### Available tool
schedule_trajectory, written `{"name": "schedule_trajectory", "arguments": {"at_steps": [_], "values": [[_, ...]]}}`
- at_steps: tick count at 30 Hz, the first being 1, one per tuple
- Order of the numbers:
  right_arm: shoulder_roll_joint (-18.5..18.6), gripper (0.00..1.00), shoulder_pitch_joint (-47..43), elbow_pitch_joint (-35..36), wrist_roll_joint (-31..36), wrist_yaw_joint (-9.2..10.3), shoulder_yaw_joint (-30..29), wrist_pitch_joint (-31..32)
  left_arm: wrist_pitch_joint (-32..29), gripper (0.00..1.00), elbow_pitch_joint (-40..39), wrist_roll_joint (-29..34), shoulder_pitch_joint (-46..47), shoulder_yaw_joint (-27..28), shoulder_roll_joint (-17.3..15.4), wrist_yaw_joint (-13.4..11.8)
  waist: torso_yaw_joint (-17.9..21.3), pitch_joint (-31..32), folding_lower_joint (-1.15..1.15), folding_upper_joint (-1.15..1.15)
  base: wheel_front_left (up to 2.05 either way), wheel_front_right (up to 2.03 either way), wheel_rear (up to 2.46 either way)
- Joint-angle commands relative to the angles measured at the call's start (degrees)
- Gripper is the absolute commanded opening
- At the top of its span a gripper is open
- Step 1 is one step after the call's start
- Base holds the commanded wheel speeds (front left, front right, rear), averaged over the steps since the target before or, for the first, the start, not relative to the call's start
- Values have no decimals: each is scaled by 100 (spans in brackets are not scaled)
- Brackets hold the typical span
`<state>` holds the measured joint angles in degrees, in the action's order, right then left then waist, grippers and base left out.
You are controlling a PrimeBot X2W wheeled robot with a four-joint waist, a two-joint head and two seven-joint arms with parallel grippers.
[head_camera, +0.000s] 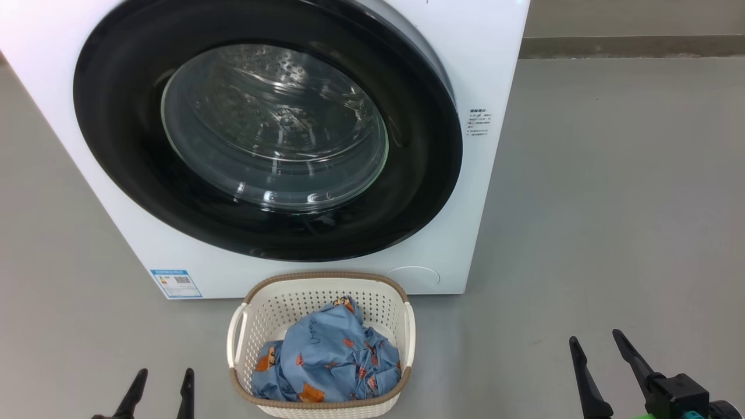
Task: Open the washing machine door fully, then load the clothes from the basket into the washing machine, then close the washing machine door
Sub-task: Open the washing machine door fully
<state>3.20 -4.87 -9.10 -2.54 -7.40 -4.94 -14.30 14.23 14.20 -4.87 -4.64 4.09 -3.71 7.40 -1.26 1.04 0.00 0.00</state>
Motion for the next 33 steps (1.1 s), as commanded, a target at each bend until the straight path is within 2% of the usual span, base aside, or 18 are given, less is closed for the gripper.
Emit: {"name": "schedule_trajectory", "arguments": {"at_steps": [1,33], "values": [[17,100,90,147,42,-9,151,-70,77,100,-138,-52,163,176,-107,8,5,1,0,0,0,0,0],[37,100,29,264,-19,-9,218,-70,77,100,-118,-96,72,152,-22,9,9,153,0,0,0,0,0]]}}
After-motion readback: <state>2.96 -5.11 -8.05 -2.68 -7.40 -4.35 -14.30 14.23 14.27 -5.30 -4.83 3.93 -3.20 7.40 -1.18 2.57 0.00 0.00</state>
